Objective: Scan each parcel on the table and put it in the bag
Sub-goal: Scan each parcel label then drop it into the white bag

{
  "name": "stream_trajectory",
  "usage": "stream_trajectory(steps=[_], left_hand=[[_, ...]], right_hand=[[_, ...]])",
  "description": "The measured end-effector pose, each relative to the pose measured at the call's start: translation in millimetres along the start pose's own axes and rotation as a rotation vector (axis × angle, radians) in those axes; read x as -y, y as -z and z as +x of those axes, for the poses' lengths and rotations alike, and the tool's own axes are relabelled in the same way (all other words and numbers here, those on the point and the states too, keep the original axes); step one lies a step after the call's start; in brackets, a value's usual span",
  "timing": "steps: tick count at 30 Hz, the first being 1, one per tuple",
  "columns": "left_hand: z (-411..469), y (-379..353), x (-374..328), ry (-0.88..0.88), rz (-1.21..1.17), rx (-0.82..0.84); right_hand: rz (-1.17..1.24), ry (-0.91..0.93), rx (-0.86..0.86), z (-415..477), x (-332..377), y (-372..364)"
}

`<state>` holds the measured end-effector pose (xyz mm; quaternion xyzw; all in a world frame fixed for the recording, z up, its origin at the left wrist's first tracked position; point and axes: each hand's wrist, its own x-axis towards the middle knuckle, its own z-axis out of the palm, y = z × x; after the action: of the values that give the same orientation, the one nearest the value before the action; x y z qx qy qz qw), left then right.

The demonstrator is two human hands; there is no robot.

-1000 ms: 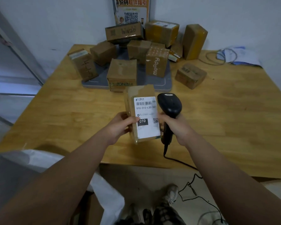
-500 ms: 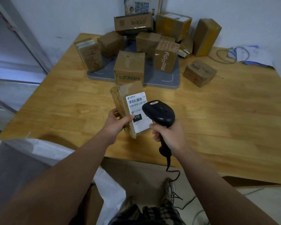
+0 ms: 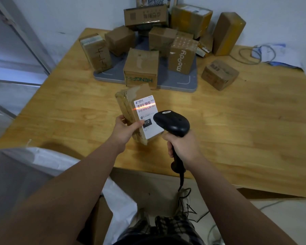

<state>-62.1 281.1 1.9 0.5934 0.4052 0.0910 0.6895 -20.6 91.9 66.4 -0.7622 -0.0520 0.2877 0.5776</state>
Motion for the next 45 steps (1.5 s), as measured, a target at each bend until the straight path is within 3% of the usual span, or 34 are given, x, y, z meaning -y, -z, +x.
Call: stream_trajectory(steps=[39,45], left_hand=[[-3,-8,2,-0.02,0.039,-0.024],[-3,-9,3,-0.034,0.073,-0.035]], right_hand=[[-0.083,-0.022,-0.031,-9,7,21],[-0.15,-0.067,0.01,-2,37,27]])
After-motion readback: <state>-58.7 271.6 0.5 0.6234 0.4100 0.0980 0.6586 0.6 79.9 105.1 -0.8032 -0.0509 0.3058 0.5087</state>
